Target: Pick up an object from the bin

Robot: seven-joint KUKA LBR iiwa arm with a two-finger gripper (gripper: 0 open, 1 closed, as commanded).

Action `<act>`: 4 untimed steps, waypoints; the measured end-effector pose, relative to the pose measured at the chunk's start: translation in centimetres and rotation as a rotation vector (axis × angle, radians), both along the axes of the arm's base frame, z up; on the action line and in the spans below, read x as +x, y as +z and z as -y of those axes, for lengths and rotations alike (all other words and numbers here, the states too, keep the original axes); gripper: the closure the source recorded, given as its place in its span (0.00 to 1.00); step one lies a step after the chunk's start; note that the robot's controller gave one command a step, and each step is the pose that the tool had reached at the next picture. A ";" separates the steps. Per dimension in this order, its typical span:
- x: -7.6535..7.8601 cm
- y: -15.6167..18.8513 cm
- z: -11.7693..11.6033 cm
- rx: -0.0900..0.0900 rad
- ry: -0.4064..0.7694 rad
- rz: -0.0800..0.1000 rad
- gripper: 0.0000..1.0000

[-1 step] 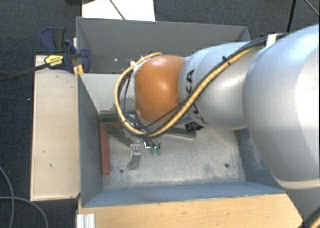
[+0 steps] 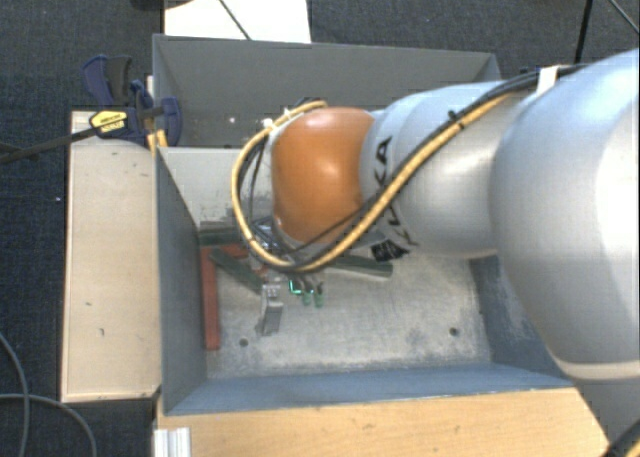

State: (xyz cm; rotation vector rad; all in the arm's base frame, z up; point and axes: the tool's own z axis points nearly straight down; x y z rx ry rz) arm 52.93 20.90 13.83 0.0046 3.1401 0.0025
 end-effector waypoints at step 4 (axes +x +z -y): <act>5.6 -6.7 -0.1 -0.001 0.481 0.002 1.00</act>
Offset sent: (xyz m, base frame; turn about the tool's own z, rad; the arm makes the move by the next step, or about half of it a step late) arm 0.0414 -0.0213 -0.0579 -0.1410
